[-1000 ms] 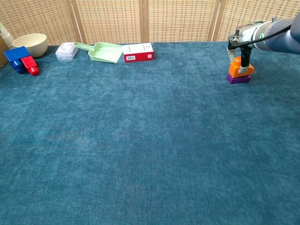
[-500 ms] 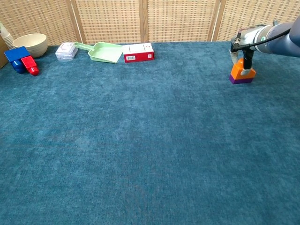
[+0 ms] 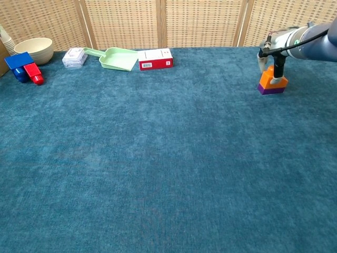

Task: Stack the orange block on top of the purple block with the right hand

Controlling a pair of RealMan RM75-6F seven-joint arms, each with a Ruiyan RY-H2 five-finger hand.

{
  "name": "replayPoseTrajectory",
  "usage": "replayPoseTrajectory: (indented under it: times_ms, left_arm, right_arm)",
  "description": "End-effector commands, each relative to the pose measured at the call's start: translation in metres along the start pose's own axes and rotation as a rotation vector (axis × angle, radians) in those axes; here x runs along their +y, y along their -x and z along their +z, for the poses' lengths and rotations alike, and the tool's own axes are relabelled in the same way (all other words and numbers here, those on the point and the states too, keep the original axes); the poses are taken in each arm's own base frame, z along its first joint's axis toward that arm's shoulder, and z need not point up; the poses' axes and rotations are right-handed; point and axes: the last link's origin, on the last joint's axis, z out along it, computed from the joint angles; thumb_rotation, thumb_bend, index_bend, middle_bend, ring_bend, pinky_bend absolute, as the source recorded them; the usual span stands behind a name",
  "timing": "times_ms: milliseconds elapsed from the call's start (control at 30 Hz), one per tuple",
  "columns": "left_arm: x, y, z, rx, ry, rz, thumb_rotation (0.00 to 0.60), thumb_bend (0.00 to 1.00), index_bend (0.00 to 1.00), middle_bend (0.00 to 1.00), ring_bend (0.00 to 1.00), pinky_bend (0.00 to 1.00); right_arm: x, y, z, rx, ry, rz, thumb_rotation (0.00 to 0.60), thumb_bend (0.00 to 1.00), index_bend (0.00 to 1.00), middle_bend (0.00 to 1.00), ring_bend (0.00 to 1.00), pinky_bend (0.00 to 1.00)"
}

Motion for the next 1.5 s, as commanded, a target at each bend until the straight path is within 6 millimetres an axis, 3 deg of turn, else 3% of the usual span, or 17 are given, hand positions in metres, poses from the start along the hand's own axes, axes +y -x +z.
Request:
replayPoseTrajectory:
  times_ms: [33,167,400,467,600,800,1033,1200,1500]
  left_arm:
    - [0.0,0.0,0.0,0.001,0.002,0.0,0.6,0.37,0.34,0.16,0.15,0.0]
    - [0.0,-0.001,-0.001,0.006,0.005,-0.003,0.6,0.37,0.34,0.16,0.15,0.0]
    - [0.0,-0.005,-0.002,0.02,0.015,-0.003,0.6,0.37,0.34,0.16,0.15,0.0]
    - [0.001,-0.006,-0.002,0.024,0.018,-0.005,0.6,0.37,0.34,0.16,0.15,0.0]
    - [0.001,-0.006,-0.004,0.027,0.02,-0.012,0.6,0.37,0.34,0.16,0.15,0.0]
    - [0.0,-0.008,-0.008,0.03,0.025,-0.015,0.6,0.37,0.34,0.16,0.15,0.0]
    - [0.002,-0.009,-0.013,0.028,0.032,-0.026,0.6,0.37,0.34,0.18,0.16,0.0]
    - [0.004,-0.008,-0.02,0.023,0.037,-0.04,0.6,0.37,0.34,0.18,0.16,0.0]
    - [0.007,-0.009,-0.031,0.018,0.044,-0.038,0.6,0.37,0.35,0.2,0.17,0.0]
  right_arm:
    - [0.004,-0.003,-0.002,0.005,0.002,0.003,0.594,0.28,0.24,0.18,0.04,0.14]
    - [0.011,-0.01,-0.009,0.019,0.007,0.034,0.549,0.28,0.17,0.18,0.04,0.14]
    - [0.031,-0.032,-0.031,0.076,0.013,0.163,0.524,0.29,0.18,0.17,0.04,0.14]
    - [0.039,-0.039,-0.043,0.103,0.007,0.228,0.529,0.29,0.2,0.17,0.04,0.14]
    - [0.056,-0.043,-0.072,0.16,-0.018,0.379,0.596,0.29,0.28,0.18,0.04,0.15]
    - [0.092,-0.021,-0.128,0.274,-0.05,0.477,0.6,0.29,0.39,0.2,0.07,0.15]
    - [0.118,0.012,-0.178,0.395,-0.057,0.466,0.6,0.28,0.52,0.26,0.13,0.19]
    - [0.14,0.052,-0.222,0.408,0.004,0.424,0.6,0.28,0.53,0.28,0.13,0.2]
    - [0.16,0.108,-0.277,0.389,0.063,0.348,0.6,0.28,0.53,0.28,0.13,0.2]
